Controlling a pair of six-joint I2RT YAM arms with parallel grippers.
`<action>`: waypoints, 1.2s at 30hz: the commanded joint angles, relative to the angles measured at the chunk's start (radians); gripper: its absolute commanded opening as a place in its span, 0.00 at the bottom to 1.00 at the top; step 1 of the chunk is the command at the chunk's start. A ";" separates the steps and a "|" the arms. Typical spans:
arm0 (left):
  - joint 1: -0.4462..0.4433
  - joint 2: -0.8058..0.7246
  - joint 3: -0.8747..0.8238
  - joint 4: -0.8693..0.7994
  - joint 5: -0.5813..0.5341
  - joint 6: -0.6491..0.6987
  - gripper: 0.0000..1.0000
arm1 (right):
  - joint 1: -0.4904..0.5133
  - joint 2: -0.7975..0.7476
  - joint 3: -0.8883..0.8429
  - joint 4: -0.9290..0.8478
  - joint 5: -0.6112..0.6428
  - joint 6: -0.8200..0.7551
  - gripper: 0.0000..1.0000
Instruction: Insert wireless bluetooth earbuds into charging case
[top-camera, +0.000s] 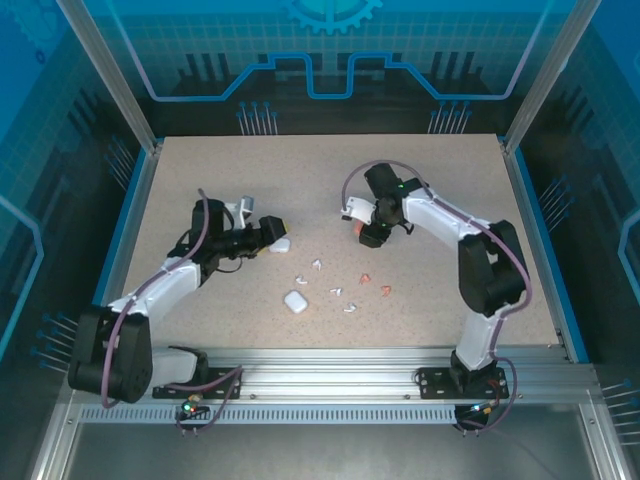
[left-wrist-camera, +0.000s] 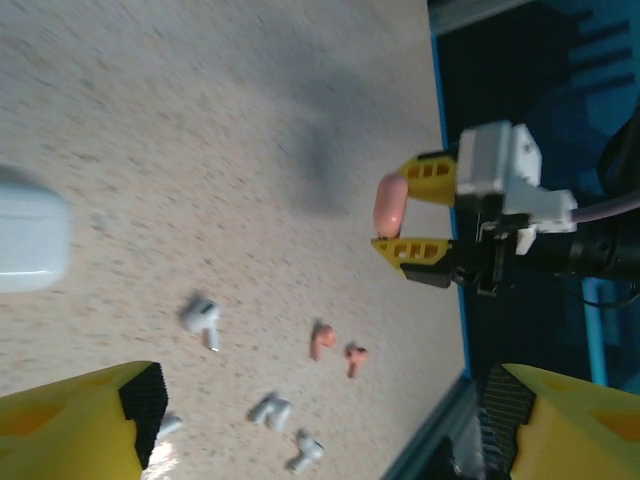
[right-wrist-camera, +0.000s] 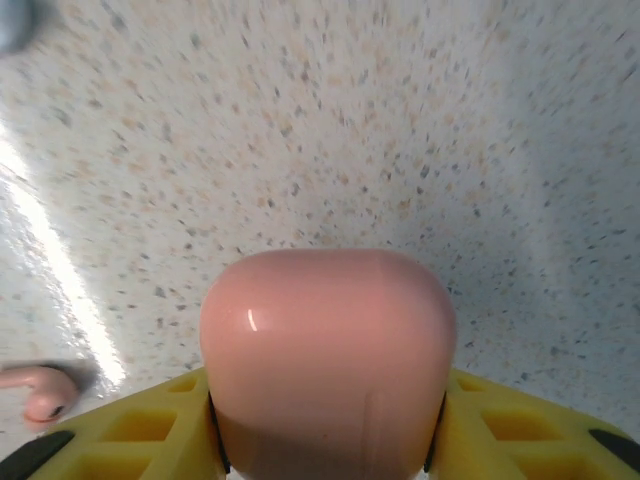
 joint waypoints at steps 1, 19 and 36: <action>-0.042 0.063 0.038 0.155 0.122 -0.088 0.82 | 0.013 -0.101 -0.060 0.079 -0.112 0.030 0.47; -0.250 0.312 0.165 0.413 0.195 -0.205 0.76 | 0.086 -0.243 -0.121 0.087 -0.198 0.068 0.47; -0.294 0.370 0.214 0.375 0.172 -0.168 0.66 | 0.124 -0.199 -0.080 0.072 -0.218 0.081 0.47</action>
